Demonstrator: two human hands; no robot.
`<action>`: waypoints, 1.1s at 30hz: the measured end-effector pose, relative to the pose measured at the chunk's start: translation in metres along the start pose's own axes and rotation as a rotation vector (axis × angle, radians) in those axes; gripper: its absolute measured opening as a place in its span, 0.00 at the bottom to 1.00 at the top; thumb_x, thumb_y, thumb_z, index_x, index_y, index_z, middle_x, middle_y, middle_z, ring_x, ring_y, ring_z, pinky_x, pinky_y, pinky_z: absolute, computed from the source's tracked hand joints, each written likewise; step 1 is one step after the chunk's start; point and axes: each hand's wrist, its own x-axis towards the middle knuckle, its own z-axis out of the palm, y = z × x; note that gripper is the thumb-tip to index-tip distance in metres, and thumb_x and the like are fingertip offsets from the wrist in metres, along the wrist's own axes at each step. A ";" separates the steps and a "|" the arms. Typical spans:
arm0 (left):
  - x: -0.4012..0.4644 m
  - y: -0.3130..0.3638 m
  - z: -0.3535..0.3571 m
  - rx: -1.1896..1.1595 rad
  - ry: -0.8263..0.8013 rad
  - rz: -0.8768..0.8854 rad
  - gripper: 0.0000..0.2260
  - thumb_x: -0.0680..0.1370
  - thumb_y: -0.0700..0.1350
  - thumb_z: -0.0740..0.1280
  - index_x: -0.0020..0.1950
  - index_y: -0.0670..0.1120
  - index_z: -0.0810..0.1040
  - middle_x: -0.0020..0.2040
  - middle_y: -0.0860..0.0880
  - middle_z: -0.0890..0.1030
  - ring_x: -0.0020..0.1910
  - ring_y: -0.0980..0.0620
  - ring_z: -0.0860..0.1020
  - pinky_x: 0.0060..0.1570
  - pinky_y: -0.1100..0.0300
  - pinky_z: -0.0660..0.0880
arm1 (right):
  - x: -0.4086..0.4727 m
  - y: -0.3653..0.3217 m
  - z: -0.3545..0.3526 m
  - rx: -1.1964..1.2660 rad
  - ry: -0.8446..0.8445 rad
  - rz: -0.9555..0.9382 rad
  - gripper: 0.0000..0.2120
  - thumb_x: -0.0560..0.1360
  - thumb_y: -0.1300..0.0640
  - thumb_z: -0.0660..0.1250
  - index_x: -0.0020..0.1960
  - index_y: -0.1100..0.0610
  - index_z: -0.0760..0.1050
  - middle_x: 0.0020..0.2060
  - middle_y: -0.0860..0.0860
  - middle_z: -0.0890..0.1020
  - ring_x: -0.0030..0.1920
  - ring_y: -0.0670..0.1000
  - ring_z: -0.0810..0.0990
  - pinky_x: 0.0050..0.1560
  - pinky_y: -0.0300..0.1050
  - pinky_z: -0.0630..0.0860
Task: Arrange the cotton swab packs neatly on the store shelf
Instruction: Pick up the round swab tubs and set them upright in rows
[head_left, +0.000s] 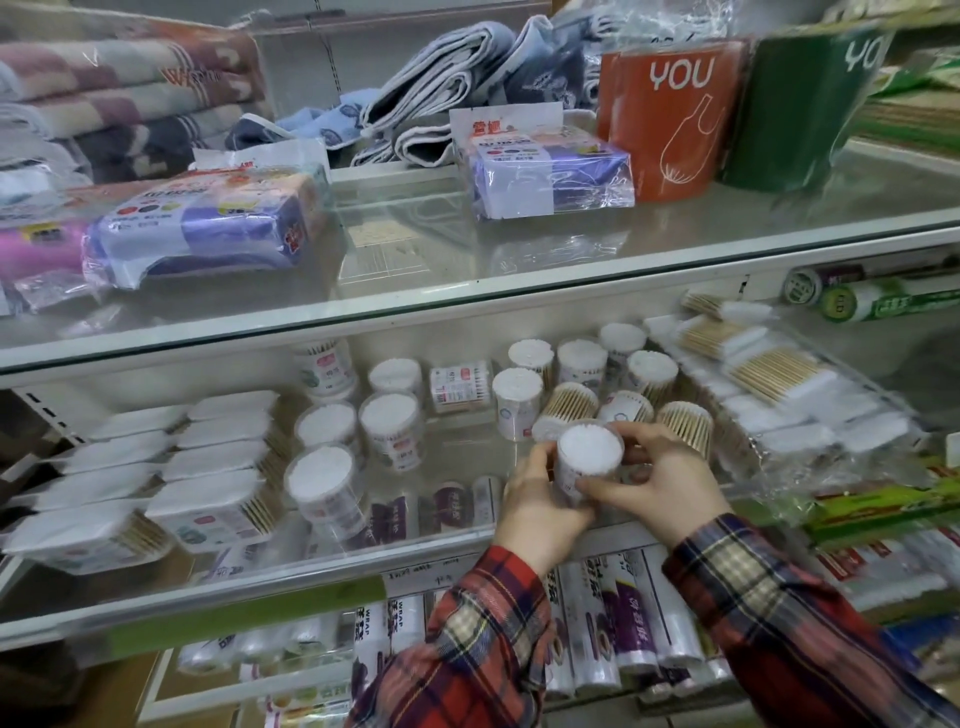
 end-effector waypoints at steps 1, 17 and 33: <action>0.000 0.000 0.000 0.004 0.001 0.011 0.29 0.65 0.49 0.72 0.65 0.54 0.71 0.60 0.51 0.79 0.60 0.52 0.76 0.61 0.52 0.74 | 0.001 0.000 0.000 -0.008 0.009 0.000 0.33 0.60 0.50 0.80 0.62 0.54 0.74 0.53 0.50 0.76 0.48 0.46 0.77 0.52 0.41 0.75; -0.025 0.008 -0.064 -0.434 0.051 0.034 0.16 0.76 0.35 0.67 0.62 0.47 0.76 0.57 0.51 0.81 0.56 0.57 0.79 0.47 0.69 0.77 | 0.016 -0.030 0.000 0.481 -0.075 -0.019 0.23 0.59 0.54 0.81 0.51 0.45 0.79 0.48 0.46 0.84 0.52 0.45 0.81 0.51 0.44 0.79; -0.026 -0.011 -0.106 -0.720 -0.187 -0.236 0.28 0.65 0.43 0.75 0.63 0.40 0.76 0.55 0.43 0.84 0.54 0.48 0.82 0.53 0.60 0.78 | 0.002 -0.054 0.025 0.031 -0.172 -0.546 0.30 0.64 0.39 0.72 0.64 0.38 0.68 0.59 0.38 0.74 0.60 0.36 0.72 0.58 0.28 0.68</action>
